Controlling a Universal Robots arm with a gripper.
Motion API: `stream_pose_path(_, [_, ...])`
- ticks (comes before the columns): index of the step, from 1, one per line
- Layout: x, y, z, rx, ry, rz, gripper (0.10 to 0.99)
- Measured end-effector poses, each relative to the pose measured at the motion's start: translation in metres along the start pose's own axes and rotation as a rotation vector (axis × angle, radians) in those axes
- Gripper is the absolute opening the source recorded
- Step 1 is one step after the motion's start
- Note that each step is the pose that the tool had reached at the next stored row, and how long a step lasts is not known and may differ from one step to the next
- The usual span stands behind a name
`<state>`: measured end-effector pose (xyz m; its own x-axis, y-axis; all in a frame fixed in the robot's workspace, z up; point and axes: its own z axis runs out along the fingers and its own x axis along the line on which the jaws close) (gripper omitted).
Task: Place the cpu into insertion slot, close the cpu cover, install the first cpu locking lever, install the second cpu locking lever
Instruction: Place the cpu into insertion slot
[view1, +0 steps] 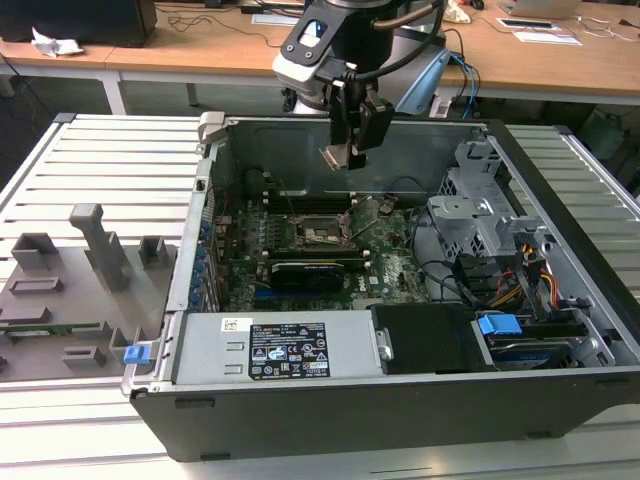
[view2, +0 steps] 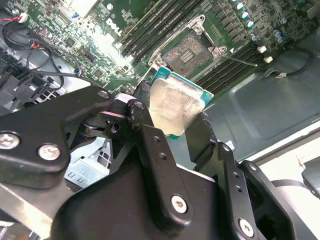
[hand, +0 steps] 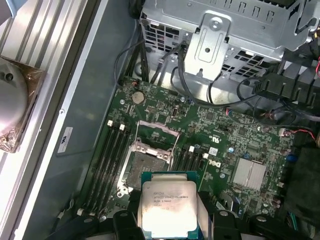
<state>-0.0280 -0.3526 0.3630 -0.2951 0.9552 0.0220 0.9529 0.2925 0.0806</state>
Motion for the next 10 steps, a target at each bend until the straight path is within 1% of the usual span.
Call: stream_pose_path(10, [0.0,0.0,0.0004,-0.001,-0.0045,0.056,0.525])
